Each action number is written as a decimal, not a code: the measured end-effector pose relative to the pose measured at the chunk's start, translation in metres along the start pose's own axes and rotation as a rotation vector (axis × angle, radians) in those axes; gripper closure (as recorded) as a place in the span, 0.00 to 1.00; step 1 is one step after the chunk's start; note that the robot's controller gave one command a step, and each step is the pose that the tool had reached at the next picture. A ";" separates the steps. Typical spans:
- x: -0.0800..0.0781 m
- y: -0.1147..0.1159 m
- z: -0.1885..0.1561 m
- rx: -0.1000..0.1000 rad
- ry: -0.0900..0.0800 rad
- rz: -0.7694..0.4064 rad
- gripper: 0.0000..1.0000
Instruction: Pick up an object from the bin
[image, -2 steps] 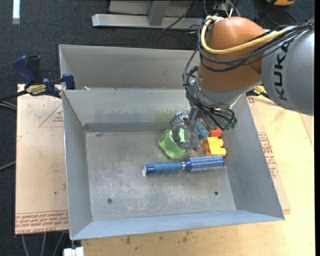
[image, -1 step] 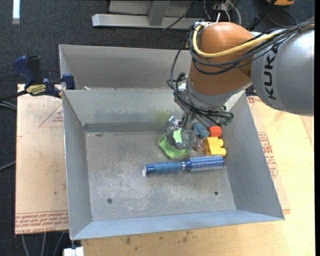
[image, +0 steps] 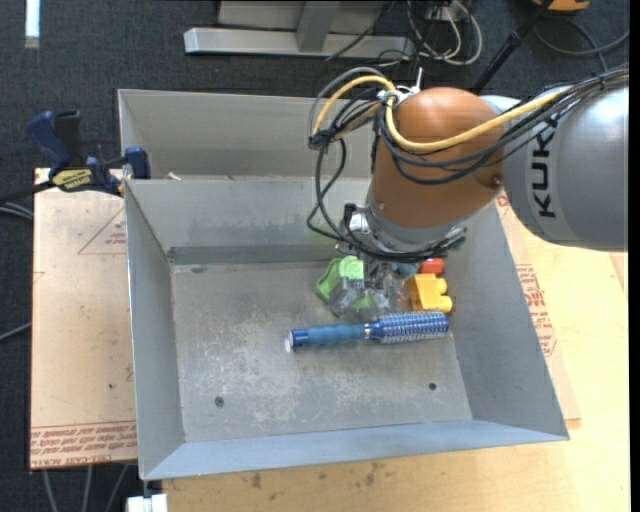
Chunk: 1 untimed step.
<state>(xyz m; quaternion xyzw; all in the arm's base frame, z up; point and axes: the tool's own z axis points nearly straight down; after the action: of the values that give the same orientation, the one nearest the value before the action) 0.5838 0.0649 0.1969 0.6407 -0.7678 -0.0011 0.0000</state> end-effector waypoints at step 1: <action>0.000 0.000 -0.001 0.002 -0.002 0.001 0.00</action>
Offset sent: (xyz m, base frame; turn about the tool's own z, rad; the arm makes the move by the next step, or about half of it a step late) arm 0.0000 0.0000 0.0000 0.0000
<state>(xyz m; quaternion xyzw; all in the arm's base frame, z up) 0.5842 0.0651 0.1978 0.6403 -0.7681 -0.0010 -0.0011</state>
